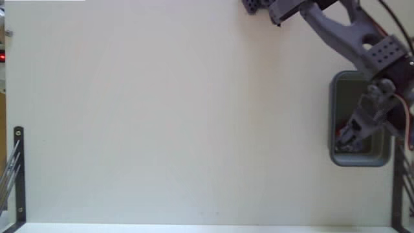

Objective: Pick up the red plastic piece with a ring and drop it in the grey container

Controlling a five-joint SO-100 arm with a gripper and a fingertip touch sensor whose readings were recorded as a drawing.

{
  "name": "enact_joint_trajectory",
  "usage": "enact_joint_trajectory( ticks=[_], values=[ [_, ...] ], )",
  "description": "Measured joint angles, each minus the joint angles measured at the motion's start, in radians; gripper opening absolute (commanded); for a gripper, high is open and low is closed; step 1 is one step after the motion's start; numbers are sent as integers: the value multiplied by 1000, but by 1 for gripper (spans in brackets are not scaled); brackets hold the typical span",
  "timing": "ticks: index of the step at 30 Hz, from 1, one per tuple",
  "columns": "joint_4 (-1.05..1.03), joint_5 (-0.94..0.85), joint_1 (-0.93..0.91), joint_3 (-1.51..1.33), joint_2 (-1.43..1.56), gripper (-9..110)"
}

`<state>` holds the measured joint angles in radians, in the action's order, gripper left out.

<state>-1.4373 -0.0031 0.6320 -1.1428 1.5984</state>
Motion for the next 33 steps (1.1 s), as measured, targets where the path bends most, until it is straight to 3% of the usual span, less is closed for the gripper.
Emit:
enact_joint_trajectory(
  ticks=[15,33],
  values=[
    [3,0,-31,-83,5,110],
    [3,2,-192,-290,229,110]
  ],
)
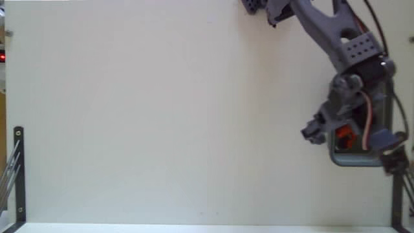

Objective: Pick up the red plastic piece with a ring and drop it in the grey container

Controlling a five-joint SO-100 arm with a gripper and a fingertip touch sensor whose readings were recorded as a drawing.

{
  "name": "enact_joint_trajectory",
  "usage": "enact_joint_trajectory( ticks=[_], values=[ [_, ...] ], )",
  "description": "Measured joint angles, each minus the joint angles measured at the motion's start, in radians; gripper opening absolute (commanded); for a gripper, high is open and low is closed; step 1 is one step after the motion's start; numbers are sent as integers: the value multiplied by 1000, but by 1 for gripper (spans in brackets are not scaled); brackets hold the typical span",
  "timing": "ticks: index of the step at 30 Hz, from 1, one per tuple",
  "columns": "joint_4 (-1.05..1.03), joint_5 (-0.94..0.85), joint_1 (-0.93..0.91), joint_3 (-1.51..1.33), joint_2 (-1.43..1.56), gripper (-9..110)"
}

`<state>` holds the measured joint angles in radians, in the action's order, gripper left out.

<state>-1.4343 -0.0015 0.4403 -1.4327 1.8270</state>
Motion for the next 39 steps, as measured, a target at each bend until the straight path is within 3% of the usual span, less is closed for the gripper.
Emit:
enact_joint_trajectory(
  ticks=[39],
  values=[
    [9,0,-390,-491,529,110]
  ],
)
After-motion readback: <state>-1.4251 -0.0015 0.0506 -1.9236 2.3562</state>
